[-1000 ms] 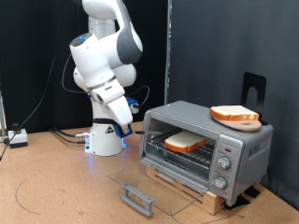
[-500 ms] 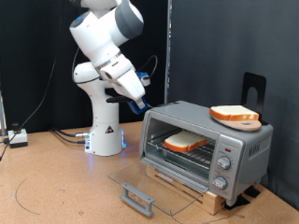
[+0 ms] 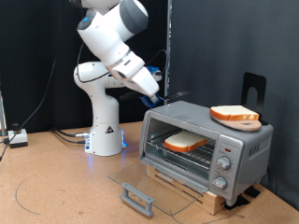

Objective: Make a piece of toast with the oven

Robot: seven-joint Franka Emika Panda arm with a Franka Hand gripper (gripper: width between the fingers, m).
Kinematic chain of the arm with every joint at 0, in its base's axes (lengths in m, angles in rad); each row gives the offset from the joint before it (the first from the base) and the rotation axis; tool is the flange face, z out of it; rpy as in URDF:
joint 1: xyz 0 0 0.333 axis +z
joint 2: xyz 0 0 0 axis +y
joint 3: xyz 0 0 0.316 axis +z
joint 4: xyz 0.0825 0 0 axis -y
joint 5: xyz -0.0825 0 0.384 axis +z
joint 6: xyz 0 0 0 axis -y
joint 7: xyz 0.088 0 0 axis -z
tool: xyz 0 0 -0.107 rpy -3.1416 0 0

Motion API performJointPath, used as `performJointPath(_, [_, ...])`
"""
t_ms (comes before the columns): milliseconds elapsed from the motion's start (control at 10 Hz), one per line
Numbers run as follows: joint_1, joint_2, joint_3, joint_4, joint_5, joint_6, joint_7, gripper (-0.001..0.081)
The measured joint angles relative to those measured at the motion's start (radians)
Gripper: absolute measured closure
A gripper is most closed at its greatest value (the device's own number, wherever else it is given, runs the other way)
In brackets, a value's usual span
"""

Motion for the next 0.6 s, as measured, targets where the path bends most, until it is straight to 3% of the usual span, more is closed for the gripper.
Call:
performJointPath(300, [0.051,-0.009,0.064,0.003,-0.002,-0.091,0.009,0.0401])
performJointPath(600, [0.081,-0.037,0.156,-0.017,0.004,-0.097,0.046,0.0401])
